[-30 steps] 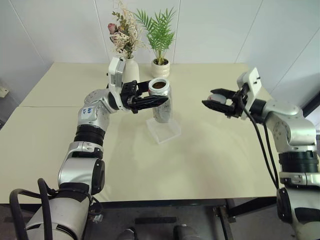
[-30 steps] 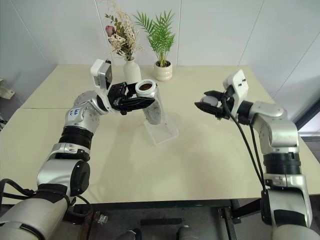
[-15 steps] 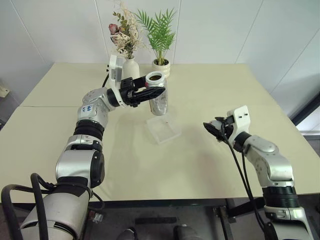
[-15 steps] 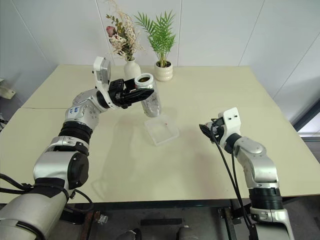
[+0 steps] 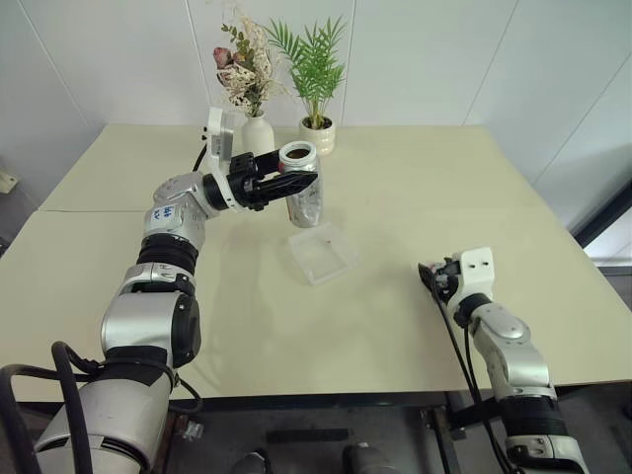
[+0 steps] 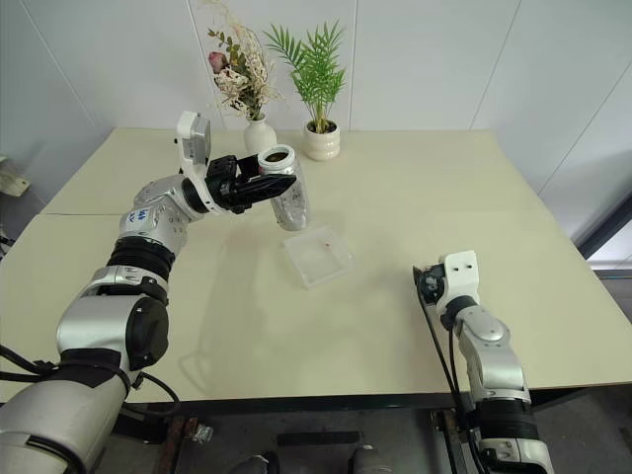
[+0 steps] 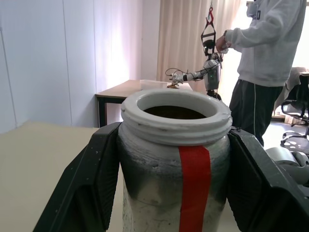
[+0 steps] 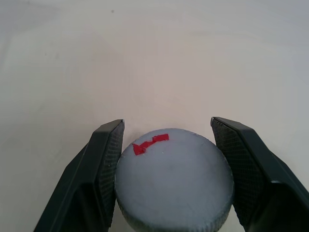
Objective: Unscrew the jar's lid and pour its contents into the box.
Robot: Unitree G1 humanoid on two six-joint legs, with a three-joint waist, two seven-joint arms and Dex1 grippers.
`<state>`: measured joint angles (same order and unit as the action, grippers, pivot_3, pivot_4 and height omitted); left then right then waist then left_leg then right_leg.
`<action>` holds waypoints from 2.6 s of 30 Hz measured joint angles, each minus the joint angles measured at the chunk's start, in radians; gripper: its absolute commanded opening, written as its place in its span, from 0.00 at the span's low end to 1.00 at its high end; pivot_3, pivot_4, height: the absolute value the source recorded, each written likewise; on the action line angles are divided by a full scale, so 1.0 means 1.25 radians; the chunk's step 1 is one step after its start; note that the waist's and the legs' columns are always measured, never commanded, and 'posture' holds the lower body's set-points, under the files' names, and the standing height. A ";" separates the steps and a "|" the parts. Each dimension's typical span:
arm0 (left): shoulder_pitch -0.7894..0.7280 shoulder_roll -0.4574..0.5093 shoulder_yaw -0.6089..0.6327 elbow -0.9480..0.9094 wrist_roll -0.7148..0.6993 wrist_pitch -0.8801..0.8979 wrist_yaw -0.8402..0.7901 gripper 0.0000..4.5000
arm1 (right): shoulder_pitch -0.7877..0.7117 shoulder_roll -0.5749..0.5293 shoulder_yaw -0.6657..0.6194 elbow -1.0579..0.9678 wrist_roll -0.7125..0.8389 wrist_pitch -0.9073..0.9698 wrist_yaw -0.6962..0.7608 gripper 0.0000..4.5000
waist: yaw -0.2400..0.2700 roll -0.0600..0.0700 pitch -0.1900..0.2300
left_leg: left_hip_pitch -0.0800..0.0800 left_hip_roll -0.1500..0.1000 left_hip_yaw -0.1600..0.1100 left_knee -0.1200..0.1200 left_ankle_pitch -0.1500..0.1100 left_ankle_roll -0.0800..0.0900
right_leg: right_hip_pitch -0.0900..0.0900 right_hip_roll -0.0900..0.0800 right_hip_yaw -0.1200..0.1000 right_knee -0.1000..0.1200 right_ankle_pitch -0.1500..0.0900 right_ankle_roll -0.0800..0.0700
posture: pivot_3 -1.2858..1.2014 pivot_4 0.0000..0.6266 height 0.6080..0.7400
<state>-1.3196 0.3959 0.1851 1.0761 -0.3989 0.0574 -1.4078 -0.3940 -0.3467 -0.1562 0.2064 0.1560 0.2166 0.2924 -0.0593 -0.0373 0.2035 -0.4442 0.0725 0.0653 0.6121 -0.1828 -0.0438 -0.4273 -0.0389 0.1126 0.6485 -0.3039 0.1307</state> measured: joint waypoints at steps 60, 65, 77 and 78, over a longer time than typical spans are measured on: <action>-0.040 0.033 -0.299 0.188 0.605 -0.834 0.580 0.58 | -0.029 -0.391 -0.160 -0.278 0.446 0.117 0.734 1.00 | 0.013 0.000 0.000 | 0.001 0.000 0.000 0.000 0.000 0.000 | 0.002 0.000 0.001 -0.002 0.001 0.001 | 0.52 0.24 1.00; -0.045 0.035 -0.328 0.189 0.643 -0.862 0.633 0.58 | -0.022 -0.400 -0.159 -0.264 0.454 0.118 0.764 1.00 | 0.020 0.000 0.000 | 0.001 0.000 0.000 0.001 0.000 0.000 | 0.002 0.000 0.001 -0.002 0.001 0.001 | 0.52 0.24 1.00; -0.081 0.064 -0.480 0.190 0.844 -0.867 0.905 0.58 | 0.010 -0.389 -0.141 -0.291 0.453 0.117 0.719 1.00 | 0.025 -0.001 0.000 | 0.000 0.000 0.000 0.001 0.000 -0.001 | 0.001 0.000 0.001 -0.002 0.001 0.001 | 0.52 0.24 1.00; -0.090 0.071 -0.502 0.190 0.873 -0.866 0.945 0.58 | 0.013 -0.389 -0.141 -0.291 0.453 0.117 0.716 1.00 | 0.024 -0.001 0.000 | 0.000 0.000 0.000 0.001 -0.001 -0.001 | 0.001 0.000 0.001 -0.002 0.001 0.001 | 0.52 0.24 1.00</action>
<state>-1.4322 0.4842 -0.4426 1.3138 0.6924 -1.0255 -0.2267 -0.3776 -0.8333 -0.3328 -0.1574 0.7221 0.3629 1.1869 -0.0289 -0.0380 0.2039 -0.4436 0.0720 0.0655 0.6130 -0.1834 -0.0447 -0.4256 -0.0390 0.1142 0.6455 -0.3031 0.1323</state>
